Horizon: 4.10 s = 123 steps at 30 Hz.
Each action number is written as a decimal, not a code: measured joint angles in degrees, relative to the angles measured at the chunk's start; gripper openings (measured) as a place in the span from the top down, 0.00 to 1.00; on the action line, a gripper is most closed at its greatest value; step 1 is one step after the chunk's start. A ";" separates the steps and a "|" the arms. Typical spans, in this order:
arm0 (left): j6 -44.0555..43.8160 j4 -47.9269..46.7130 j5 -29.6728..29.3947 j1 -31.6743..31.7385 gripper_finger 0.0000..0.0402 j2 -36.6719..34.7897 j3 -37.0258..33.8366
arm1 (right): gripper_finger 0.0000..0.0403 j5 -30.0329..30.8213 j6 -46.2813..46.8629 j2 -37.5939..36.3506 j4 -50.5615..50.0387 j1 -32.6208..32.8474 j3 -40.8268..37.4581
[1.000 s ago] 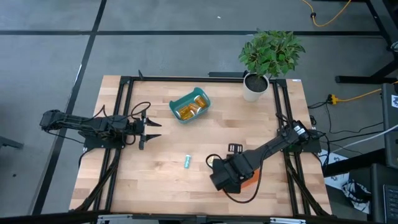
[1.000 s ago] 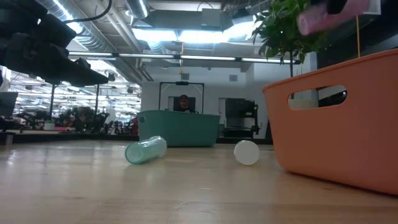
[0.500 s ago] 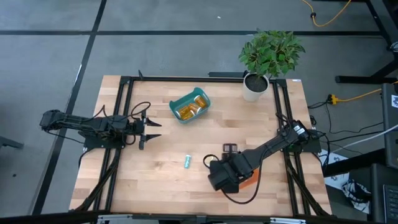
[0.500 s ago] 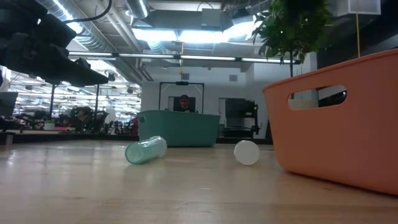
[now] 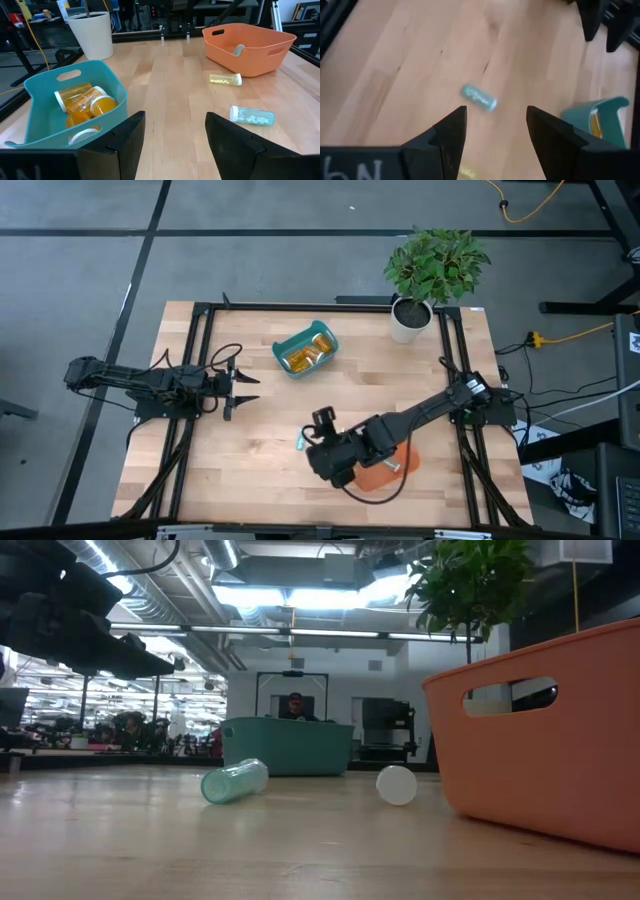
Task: Pick and place medicine bottles into bin by pill shape (circle, oval)
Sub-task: Put the small light blue pill bottle into the orange bin
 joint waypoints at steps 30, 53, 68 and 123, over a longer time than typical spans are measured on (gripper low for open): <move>2.91 -0.02 0.01 0.00 0.50 0.00 0.00 | 0.48 -16.78 -24.91 17.82 8.69 -11.88 -0.02; 2.99 0.00 0.01 0.01 0.50 0.00 0.00 | 0.48 -32.52 -27.45 18.96 8.70 -18.21 -0.02; 2.99 -0.02 0.01 0.00 0.50 0.00 0.00 | 0.48 -32.94 -27.34 21.20 9.16 -18.41 0.00; 2.95 -0.04 0.27 -0.01 0.50 0.00 0.00 | 0.70 -22.94 5.75 -9.69 -34.23 -1.93 15.83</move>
